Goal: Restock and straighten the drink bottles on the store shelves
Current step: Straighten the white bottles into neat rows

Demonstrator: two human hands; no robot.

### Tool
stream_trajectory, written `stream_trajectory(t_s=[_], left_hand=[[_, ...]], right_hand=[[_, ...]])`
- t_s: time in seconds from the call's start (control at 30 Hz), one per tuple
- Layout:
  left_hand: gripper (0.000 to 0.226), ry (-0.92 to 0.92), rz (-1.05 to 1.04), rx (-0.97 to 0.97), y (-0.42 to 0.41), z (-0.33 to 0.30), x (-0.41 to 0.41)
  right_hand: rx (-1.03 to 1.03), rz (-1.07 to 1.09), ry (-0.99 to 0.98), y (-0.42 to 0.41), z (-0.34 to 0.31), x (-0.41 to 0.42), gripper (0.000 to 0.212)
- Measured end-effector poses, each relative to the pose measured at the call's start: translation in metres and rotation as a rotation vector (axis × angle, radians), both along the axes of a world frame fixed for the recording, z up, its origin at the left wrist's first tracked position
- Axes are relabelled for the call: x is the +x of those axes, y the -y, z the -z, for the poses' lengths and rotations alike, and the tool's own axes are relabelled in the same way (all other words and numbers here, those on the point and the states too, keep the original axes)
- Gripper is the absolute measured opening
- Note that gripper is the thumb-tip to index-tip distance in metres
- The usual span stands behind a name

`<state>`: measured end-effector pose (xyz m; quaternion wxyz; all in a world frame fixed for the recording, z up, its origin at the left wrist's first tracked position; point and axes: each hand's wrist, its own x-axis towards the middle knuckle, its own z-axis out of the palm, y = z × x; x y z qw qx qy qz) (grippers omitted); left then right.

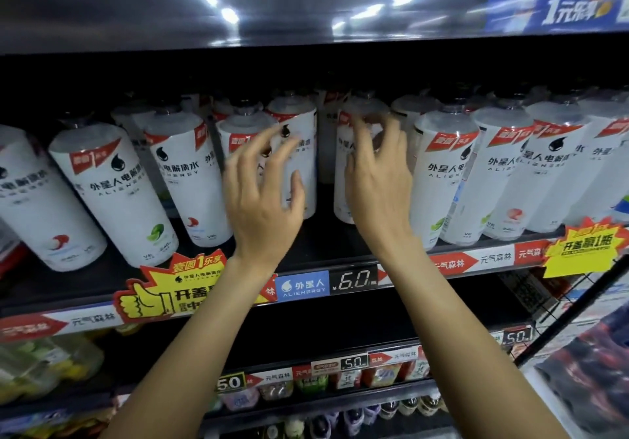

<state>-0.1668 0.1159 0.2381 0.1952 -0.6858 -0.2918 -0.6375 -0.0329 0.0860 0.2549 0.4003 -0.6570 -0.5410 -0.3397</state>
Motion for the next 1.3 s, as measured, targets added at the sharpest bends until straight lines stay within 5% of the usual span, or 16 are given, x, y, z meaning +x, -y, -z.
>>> stream_trajectory(t_s=[0.1,0.27,0.6,0.77,0.87,1.0,1.13,1.3], left_hand=[[0.065,0.088,-0.074,-0.137,-0.006,0.001,-0.021],[0.1,-0.029,-0.12,-0.389,-0.007,0.004,-0.029],[0.1,-0.025,-0.063,-0.464,-0.003,0.002,-0.037],[0.083,-0.022,-0.129,-0.279,0.002,0.003,-0.033],[0.079,-0.091,0.124,-0.274,0.013,0.008,-0.015],[0.105,-0.071,0.544,-0.722,0.02,0.009,0.014],[0.099,0.153,1.009,-1.008,0.017,0.006,0.04],[0.06,0.64,1.292,-1.048,0.002,0.01,0.063]], right_hand=[[-0.012,-0.339,-0.092,-0.004,0.003,-0.012,0.042],[-0.162,-0.448,-0.164,-0.032,-0.017,-0.028,0.054],[-0.2,-0.387,-0.289,-0.031,-0.021,-0.042,0.082],[-0.172,-0.49,-0.324,0.012,-0.012,-0.036,0.078],[-0.16,-0.493,-0.333,0.035,-0.011,-0.024,0.077],[-0.197,-0.42,-0.284,0.051,-0.017,-0.007,0.079],[-0.134,-0.135,-0.034,0.057,-0.026,0.011,0.068],[0.025,-0.108,0.032,0.067,-0.02,0.033,0.042]])
